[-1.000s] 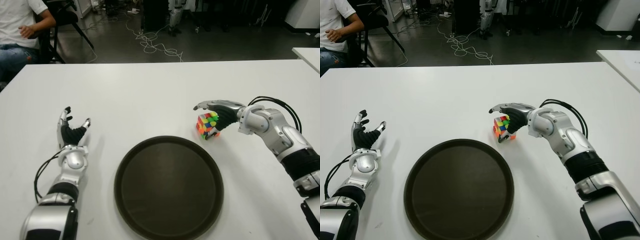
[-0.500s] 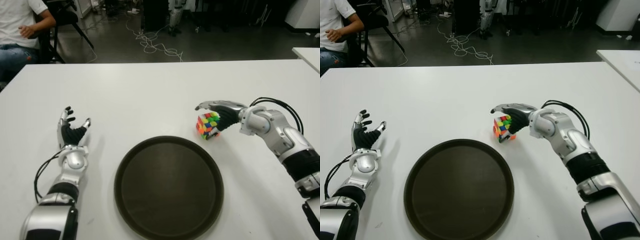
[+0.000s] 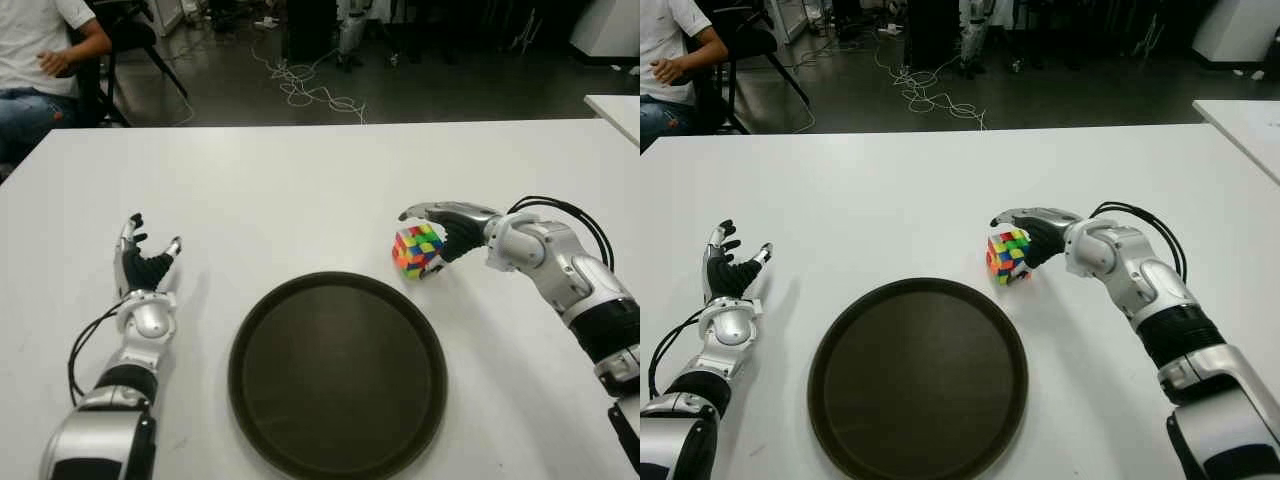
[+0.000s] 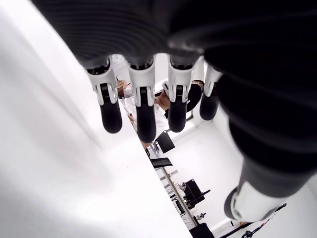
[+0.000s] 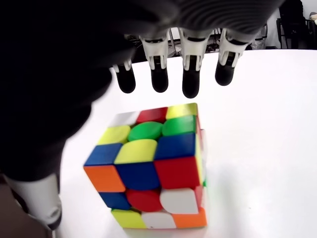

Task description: Pick up the Rubik's Cube and put it in the plate

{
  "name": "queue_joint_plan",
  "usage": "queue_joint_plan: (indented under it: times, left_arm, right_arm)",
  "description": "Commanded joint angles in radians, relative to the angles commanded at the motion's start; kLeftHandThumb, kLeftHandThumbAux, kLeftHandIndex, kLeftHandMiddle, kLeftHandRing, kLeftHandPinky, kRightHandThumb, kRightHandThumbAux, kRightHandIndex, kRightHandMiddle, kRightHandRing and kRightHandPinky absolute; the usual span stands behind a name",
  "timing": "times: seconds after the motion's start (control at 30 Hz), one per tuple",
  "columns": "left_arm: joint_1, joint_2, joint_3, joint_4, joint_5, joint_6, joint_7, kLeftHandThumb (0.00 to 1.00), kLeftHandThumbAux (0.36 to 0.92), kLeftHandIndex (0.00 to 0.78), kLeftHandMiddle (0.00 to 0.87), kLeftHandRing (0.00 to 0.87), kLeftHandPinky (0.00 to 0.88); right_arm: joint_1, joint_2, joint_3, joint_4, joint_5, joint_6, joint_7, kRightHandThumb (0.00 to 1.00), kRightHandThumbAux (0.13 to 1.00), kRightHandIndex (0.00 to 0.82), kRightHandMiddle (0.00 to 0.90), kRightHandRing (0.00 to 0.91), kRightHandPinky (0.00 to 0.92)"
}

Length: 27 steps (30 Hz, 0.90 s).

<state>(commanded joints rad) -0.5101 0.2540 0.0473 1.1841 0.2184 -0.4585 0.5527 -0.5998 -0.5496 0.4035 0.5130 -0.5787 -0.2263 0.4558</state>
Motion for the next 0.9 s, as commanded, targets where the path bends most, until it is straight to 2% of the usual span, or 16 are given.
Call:
queue_joint_plan:
  times: [0.3,0.43,0.67,0.8,0.9]
  left_arm:
    - [0.001,-0.002,0.007,-0.003,-0.01,-0.003,-0.008,0.0,0.743,0.113,0.153,0.168,0.19]
    - [-0.002,-0.002,0.008,-0.001,-0.01,0.006,-0.012,0.0,0.733,0.111,0.166,0.18,0.202]
    - [-0.003,-0.005,0.016,-0.002,-0.02,0.009,-0.022,0.001,0.728,0.108,0.151,0.15,0.133]
    - [0.0,-0.004,0.016,-0.005,-0.022,0.003,-0.025,0.009,0.74,0.115,0.151,0.151,0.14]
    - [0.003,-0.002,0.009,-0.007,-0.014,0.0,-0.02,0.009,0.728,0.116,0.153,0.149,0.13]
  right_arm:
    - [0.004,0.001,-0.01,0.002,0.017,-0.009,0.003,0.0,0.763,0.079,0.128,0.13,0.079]
    - [0.003,0.0,-0.01,0.005,0.02,-0.007,0.013,0.0,0.756,0.077,0.128,0.127,0.071]
    - [0.005,0.003,-0.008,0.01,0.015,0.004,0.004,0.0,0.726,0.068,0.113,0.112,0.055]
    - [0.009,0.003,-0.011,0.0,0.018,0.016,0.011,0.0,0.729,0.063,0.11,0.107,0.051]
    - [0.007,0.0,-0.005,-0.01,0.01,0.024,0.018,0.0,0.728,0.062,0.111,0.107,0.055]
